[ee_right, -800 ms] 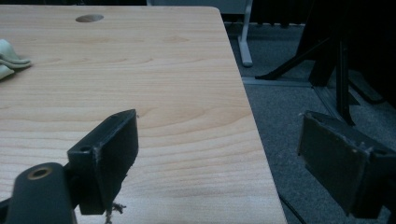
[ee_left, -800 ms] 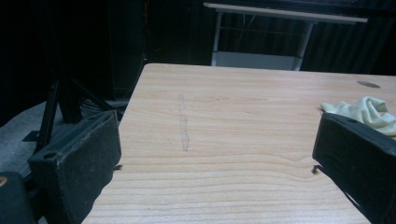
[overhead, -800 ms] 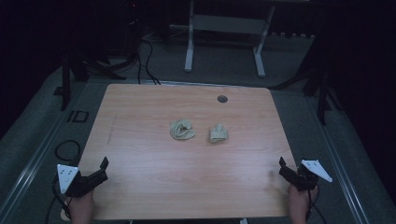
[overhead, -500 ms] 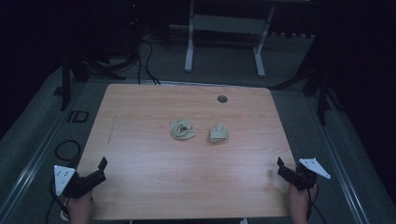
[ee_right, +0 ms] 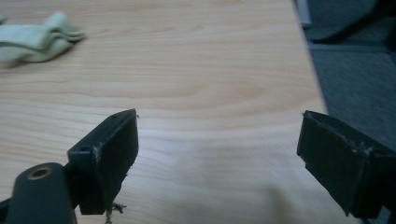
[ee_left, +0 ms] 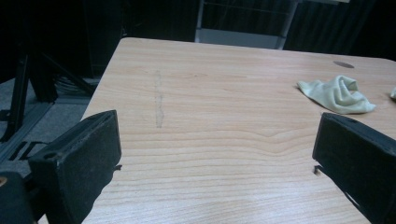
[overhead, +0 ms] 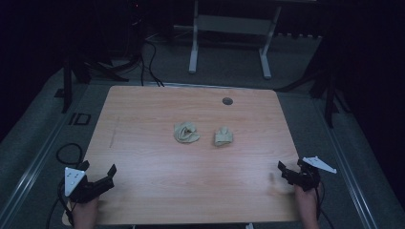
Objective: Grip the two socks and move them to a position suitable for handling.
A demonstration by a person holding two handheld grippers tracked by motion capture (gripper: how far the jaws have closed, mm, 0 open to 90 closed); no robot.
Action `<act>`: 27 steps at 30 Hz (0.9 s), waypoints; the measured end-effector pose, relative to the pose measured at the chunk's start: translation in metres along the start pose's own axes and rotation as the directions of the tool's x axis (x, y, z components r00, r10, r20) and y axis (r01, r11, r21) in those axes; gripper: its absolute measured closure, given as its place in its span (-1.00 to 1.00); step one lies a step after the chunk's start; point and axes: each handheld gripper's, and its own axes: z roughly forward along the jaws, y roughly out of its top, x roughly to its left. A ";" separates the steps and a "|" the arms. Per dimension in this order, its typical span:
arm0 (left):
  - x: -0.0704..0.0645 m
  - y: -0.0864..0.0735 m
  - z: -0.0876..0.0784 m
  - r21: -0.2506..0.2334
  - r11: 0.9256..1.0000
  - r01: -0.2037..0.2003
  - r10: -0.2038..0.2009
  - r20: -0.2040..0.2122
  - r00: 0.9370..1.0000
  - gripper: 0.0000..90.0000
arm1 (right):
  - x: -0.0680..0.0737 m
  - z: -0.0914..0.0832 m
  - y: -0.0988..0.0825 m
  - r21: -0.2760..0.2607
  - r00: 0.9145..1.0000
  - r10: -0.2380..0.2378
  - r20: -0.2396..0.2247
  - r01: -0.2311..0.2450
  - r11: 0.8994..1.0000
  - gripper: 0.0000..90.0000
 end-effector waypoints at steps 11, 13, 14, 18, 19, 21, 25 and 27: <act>0.000 0.002 -0.005 -0.018 1.000 -0.008 0.008 0.005 1.000 -0.97 | 0.032 0.017 0.021 0.018 0.992 -0.083 -0.097 0.085 0.996 -0.71; 0.000 0.002 -0.005 -0.014 1.000 0.011 -0.010 0.023 1.000 -0.97 | 0.043 0.024 0.027 0.028 0.985 -0.113 -0.131 0.117 0.993 -0.70; 0.000 0.002 -0.005 -0.008 1.000 0.004 -0.004 0.032 0.999 -0.97 | 0.046 0.025 0.028 0.030 0.983 -0.122 -0.137 0.128 0.991 -0.70; -0.004 0.002 -0.004 -0.002 1.000 -0.010 0.010 0.055 0.998 -0.97 | 0.061 0.034 0.035 0.030 0.968 -0.159 -0.193 0.168 0.985 -0.71; -0.005 0.002 -0.004 -0.004 1.000 -0.016 0.016 0.061 0.998 -0.97 | 0.065 0.037 0.037 0.032 0.965 -0.168 -0.202 0.178 0.983 -0.70; -0.006 0.002 -0.005 -0.010 1.000 -0.023 0.024 0.068 0.997 -0.97 | 0.073 0.042 0.040 0.038 0.960 -0.178 -0.218 0.190 0.981 -0.68; -0.006 0.003 -0.006 -0.018 0.999 -0.027 0.028 0.070 0.997 -0.97 | 0.085 0.050 0.045 0.041 0.948 -0.202 -0.245 0.219 0.975 -0.64; -0.007 0.004 -0.008 -0.028 0.999 -0.037 0.039 0.073 0.997 -0.97 | 0.097 0.057 0.049 0.034 0.934 -0.213 -0.288 0.232 0.972 -0.56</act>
